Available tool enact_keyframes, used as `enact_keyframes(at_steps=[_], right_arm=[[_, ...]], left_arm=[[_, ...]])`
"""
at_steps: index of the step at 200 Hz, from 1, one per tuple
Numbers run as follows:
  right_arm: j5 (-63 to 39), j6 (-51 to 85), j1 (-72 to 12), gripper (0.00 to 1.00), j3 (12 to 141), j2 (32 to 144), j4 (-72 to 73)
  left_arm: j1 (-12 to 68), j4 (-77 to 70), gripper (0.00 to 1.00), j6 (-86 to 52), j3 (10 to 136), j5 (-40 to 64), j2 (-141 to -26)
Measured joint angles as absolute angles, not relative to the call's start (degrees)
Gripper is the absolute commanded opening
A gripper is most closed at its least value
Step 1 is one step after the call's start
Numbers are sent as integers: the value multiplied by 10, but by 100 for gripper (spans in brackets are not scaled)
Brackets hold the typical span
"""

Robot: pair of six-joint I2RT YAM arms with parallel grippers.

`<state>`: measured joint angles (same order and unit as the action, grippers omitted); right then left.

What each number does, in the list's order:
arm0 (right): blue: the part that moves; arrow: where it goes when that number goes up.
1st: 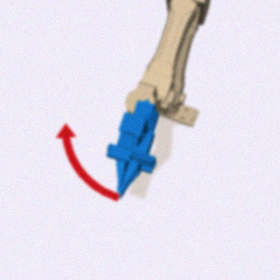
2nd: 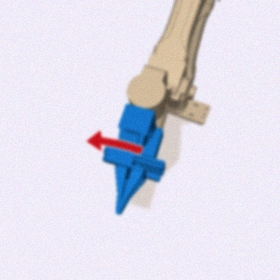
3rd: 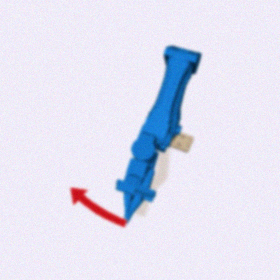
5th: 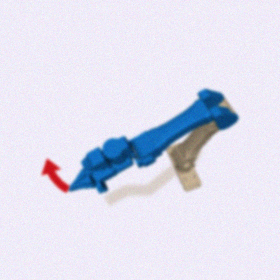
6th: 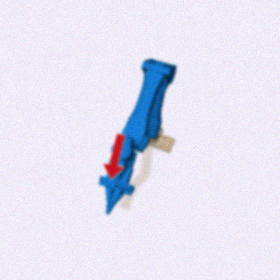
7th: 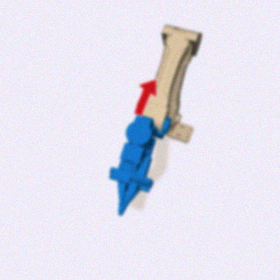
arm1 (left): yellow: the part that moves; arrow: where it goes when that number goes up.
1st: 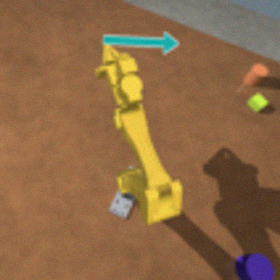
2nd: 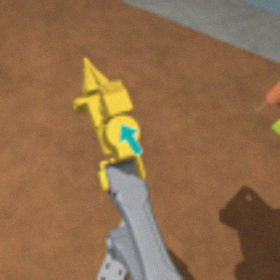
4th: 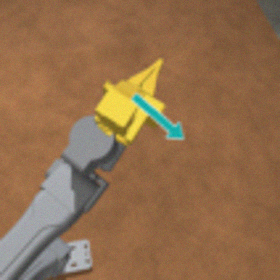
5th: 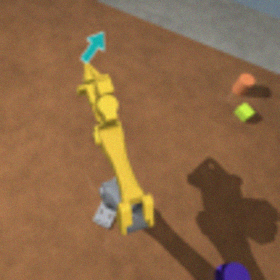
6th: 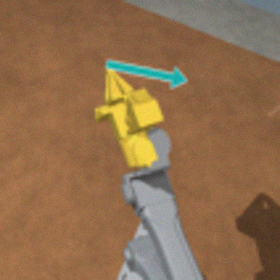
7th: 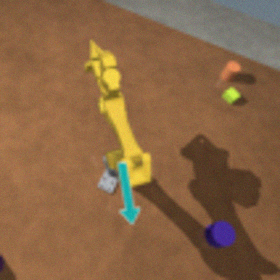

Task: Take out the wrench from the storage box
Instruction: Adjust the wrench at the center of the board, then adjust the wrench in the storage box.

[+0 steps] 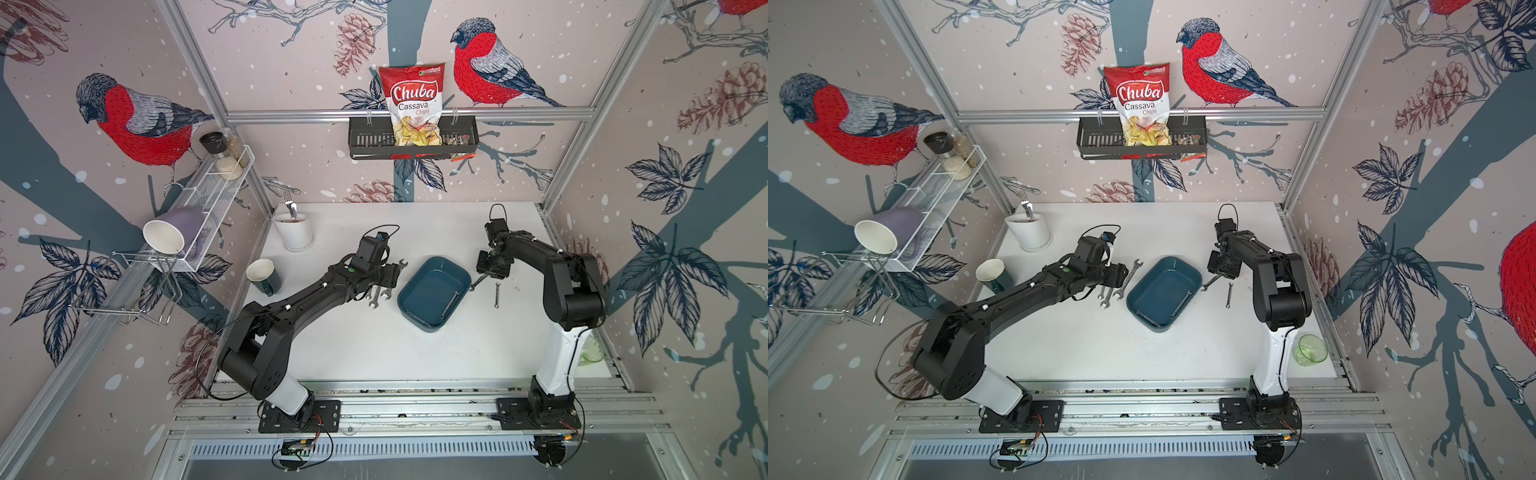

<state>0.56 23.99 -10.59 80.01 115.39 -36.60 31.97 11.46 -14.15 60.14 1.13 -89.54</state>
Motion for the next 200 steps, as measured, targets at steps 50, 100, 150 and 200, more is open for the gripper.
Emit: enact_keyframes(at_steps=[50, 100, 150, 200], right_arm=[[25, 235, -108, 29, 807, 1162, -372], [38, 205, -112, 19, 796, 1158, -362], [44, 181, -121, 18, 777, 1147, -345], [35, 177, -133, 30, 745, 1123, -331]], left_arm=[[320, 123, 71, -142, 603, 8, -891], [320, 127, 71, -142, 605, 8, -889], [320, 127, 71, -142, 606, 8, -885], [324, 128, 72, -146, 609, 8, -885]])
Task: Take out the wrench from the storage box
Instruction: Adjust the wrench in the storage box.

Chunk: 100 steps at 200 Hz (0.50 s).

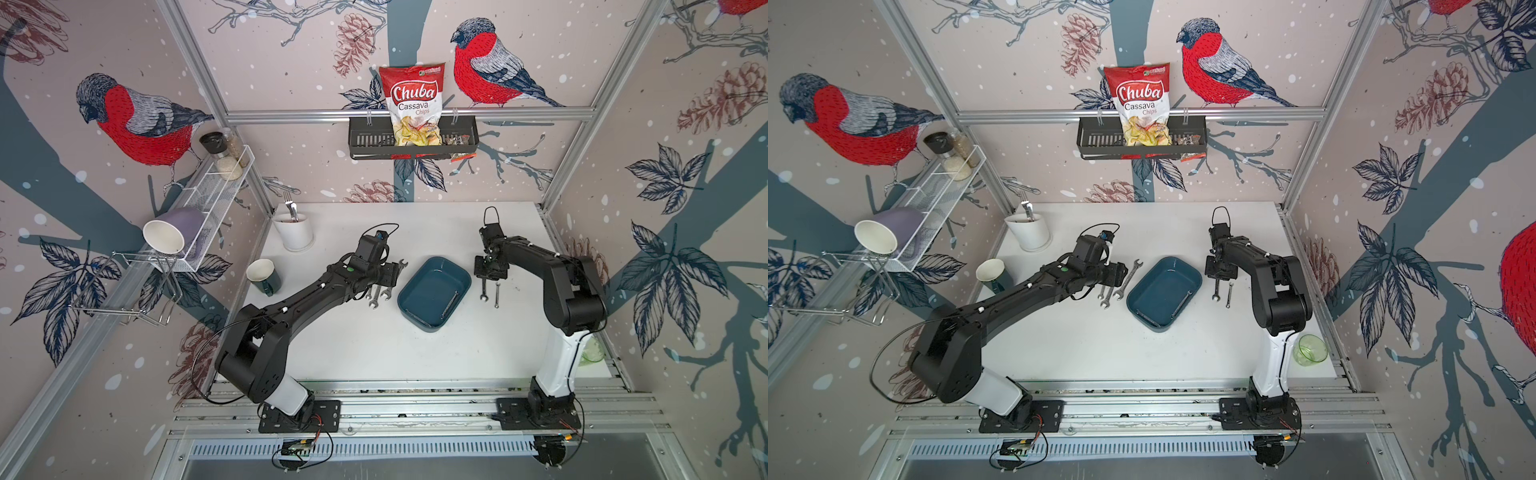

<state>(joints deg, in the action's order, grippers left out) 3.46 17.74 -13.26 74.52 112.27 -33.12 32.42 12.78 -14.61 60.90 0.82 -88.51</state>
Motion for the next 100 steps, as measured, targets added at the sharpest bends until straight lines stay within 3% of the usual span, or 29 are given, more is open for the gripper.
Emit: enact_keyframes(at_steps=[18, 27, 54, 100], right_arm=[[21, 178, -133, 44, 741, 1110, -355], [19, 178, -133, 49, 743, 1100, -364], [14, 180, -133, 50, 765, 1053, -383], [1, 197, -135, 51, 759, 965, -390]], left_arm=[[335, 131, 70, -145, 620, 9, -889], [345, 131, 65, -145, 629, 9, -893], [396, 132, 44, -130, 662, 10, -917], [485, 160, 40, -82, 749, -1, -1035]])
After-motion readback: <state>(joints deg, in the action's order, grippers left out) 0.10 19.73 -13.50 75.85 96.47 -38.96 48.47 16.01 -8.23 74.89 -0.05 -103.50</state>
